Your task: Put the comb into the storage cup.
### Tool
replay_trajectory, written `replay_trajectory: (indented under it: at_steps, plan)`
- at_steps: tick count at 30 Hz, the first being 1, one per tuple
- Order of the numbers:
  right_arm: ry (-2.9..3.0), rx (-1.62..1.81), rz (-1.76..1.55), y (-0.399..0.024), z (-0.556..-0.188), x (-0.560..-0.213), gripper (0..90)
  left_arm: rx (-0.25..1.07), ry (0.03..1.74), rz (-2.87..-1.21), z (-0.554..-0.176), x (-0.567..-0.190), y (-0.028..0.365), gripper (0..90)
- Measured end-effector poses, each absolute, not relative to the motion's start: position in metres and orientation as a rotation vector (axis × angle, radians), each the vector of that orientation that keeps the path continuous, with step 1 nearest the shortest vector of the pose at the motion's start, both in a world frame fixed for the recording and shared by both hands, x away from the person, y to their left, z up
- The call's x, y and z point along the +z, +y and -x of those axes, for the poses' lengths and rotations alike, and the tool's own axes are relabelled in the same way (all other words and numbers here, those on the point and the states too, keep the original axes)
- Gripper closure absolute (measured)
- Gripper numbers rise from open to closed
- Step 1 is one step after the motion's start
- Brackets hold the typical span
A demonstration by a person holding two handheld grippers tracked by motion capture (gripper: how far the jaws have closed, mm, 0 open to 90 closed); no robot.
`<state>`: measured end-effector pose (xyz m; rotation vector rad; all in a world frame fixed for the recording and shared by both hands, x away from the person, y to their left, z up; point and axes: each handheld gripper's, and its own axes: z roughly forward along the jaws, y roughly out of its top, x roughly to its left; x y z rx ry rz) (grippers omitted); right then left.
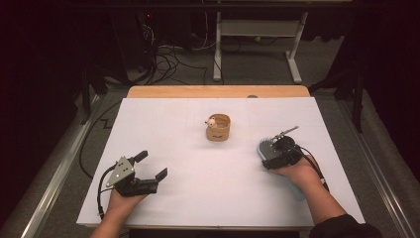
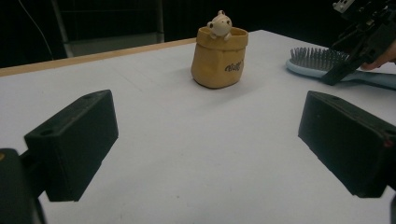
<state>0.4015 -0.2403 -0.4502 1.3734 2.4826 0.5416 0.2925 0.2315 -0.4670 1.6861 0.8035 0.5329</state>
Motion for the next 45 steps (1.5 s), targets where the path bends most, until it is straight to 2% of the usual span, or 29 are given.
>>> replay_trajectory:
  at_steps: [30, 45]
  plan:
    - [2.492, 0.513, -1.388, -0.238, -0.403, -0.446, 20.3, 0.533, 0.794, -1.697, -0.291, -0.467, 0.230, 5.6]
    - [2.497, 0.581, -1.319, -0.229, -0.395, -0.428, 20.5, 0.534, 0.800, -1.695, -0.292, -0.467, 0.231, 5.6]
